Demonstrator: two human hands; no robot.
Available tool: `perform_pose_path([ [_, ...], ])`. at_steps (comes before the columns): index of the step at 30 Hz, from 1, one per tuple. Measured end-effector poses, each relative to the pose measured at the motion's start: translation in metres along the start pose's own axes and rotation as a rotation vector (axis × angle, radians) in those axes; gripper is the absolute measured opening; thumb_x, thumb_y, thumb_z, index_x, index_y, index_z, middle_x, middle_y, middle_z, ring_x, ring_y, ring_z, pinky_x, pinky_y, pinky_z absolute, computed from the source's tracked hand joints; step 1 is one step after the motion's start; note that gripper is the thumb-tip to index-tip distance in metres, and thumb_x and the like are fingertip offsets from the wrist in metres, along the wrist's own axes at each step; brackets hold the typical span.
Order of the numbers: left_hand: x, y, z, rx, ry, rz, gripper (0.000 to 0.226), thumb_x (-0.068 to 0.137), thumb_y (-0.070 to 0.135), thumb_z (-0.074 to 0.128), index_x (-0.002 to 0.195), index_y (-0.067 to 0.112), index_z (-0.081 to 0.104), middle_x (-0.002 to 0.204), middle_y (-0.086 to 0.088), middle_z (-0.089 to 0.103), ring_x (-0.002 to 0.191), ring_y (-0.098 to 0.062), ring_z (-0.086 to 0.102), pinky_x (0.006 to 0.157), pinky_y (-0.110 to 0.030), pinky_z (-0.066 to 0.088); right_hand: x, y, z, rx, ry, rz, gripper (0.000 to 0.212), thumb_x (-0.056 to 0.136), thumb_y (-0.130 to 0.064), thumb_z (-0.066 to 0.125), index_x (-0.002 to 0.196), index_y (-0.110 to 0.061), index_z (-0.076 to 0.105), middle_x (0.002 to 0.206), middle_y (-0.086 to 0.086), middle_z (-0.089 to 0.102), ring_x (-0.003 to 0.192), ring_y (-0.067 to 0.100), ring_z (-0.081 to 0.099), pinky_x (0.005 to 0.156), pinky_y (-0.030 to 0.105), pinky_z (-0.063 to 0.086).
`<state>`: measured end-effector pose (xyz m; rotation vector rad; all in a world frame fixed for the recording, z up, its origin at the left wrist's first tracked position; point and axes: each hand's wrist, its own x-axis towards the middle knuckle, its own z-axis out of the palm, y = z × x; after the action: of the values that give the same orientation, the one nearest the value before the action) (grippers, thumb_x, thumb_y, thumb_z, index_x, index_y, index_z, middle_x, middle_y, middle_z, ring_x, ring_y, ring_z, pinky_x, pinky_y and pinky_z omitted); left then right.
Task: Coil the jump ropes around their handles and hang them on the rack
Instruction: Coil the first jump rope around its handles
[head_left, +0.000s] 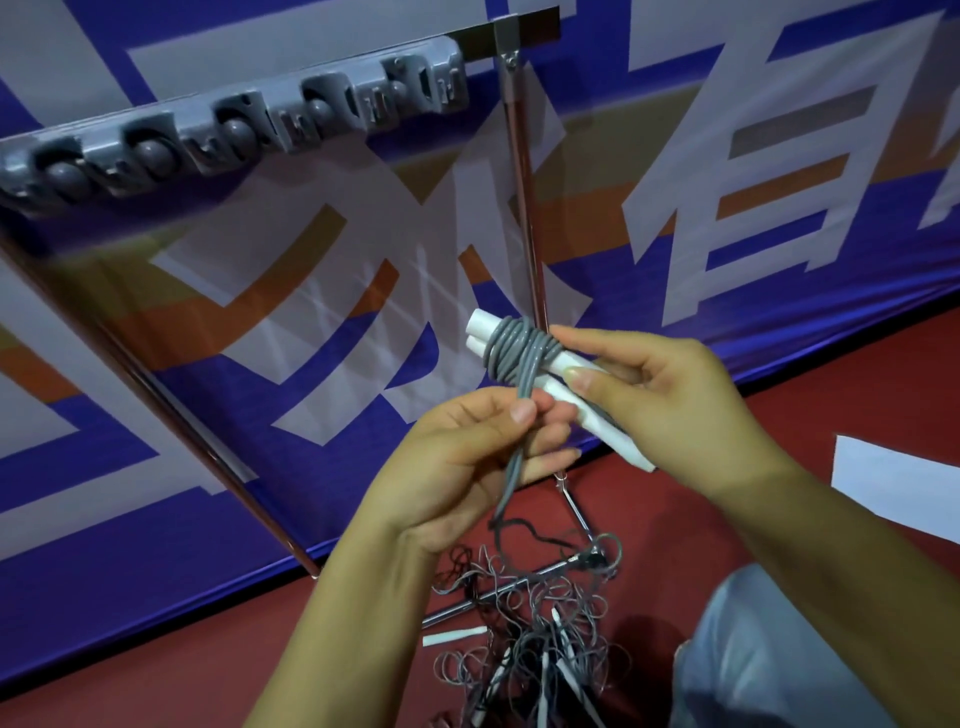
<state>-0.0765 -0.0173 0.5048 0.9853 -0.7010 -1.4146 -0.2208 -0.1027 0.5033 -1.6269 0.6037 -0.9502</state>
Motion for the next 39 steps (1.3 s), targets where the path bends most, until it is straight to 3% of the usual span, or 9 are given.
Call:
perform_pose_path([
  [4,-0.006,0.004,-0.005,0.168,0.058,-0.021,0.01,0.072,0.011,0.061,0.067,0.005,0.068,0.071,-0.009,0.07,0.051,-0.006,0.059,0.05,-0.019,0.053,-0.002,-0.001,0.002,0.08,-0.034,0.073,0.033,0.088,-0.004,0.062,0.1,-0.035,0.068,0.083,0.007,0.075,0.078,0.019,0.071,0.077,0.034,0.055],
  [7,-0.006,0.002,-0.011,0.196,0.087,0.047,0.021,0.075,0.008,0.073,0.059,0.011,0.059,0.065,-0.008,0.066,0.044,-0.005,0.046,0.042,-0.015,0.038,-0.002,-0.005,0.002,0.182,-0.052,0.123,0.03,0.086,-0.004,0.062,0.099,-0.031,0.068,0.077,0.009,0.075,0.063,0.018,0.069,0.063,0.027,0.057],
  [13,-0.012,0.007,-0.026,0.145,-0.065,0.211,0.028,0.05,0.025,0.091,0.067,0.019,0.071,0.073,-0.007,0.07,0.051,-0.008,0.051,0.053,-0.018,0.045,-0.003,-0.012,0.002,0.345,-0.141,0.202,0.033,0.068,-0.02,0.066,0.101,-0.025,0.07,0.089,0.009,0.075,0.064,0.02,0.068,0.061,0.026,0.057],
  [19,-0.012,0.009,-0.031,0.134,-0.08,0.29,0.041,0.05,0.024,0.092,0.082,0.013,0.069,0.062,0.005,0.06,0.052,-0.004,0.051,0.05,-0.015,0.043,-0.006,-0.017,0.01,0.551,-0.25,0.319,0.03,0.067,-0.012,0.063,0.094,-0.019,0.073,0.079,0.009,0.073,0.051,0.014,0.064,0.051,0.02,0.053],
  [24,-0.012,0.017,-0.025,0.228,-0.155,0.478,0.058,0.061,0.022,0.085,0.116,0.021,0.068,0.112,-0.002,0.069,0.092,-0.009,0.066,0.075,-0.018,0.05,-0.004,-0.019,0.012,0.719,-0.438,0.558,0.025,0.075,-0.015,0.06,0.096,-0.018,0.072,0.068,0.01,0.065,0.045,0.009,0.058,0.044,0.017,0.048],
  [28,-0.013,0.019,-0.023,0.29,-0.174,0.528,0.051,0.067,0.022,0.082,0.114,0.016,0.066,0.116,-0.007,0.068,0.109,-0.02,0.063,0.088,-0.027,0.049,0.0,-0.014,0.01,0.843,-0.616,0.644,0.022,0.071,-0.017,0.078,0.093,-0.016,0.073,0.074,0.011,0.066,0.052,0.011,0.062,0.048,0.02,0.051],
  [30,-0.014,0.018,-0.024,0.301,-0.129,0.519,0.05,0.066,0.023,0.083,0.111,0.011,0.064,0.111,-0.008,0.07,0.105,-0.021,0.065,0.087,-0.028,0.05,0.0,-0.014,0.009,0.685,-0.566,0.612,0.021,0.079,-0.025,0.064,0.096,-0.013,0.067,0.076,0.012,0.068,0.054,0.012,0.062,0.05,0.02,0.051],
  [35,-0.016,0.017,-0.021,0.394,0.007,0.513,0.046,0.062,0.005,0.075,0.104,0.003,0.057,0.097,-0.004,0.072,0.092,-0.016,0.068,0.077,-0.023,0.052,-0.005,-0.021,0.003,0.193,-0.482,0.343,0.054,0.073,-0.053,0.048,0.11,-0.015,0.059,0.09,0.011,0.073,0.078,0.016,0.07,0.067,0.03,0.054],
  [39,-0.018,0.013,-0.016,0.513,0.128,0.529,0.035,0.064,0.005,0.076,0.09,0.027,0.068,0.087,0.002,0.071,0.084,-0.013,0.066,0.074,-0.019,0.051,-0.006,-0.022,0.002,-0.076,-0.455,0.173,0.033,0.082,-0.043,0.053,0.105,-0.023,0.062,0.085,0.004,0.072,0.075,0.01,0.069,0.062,0.017,0.049],
])
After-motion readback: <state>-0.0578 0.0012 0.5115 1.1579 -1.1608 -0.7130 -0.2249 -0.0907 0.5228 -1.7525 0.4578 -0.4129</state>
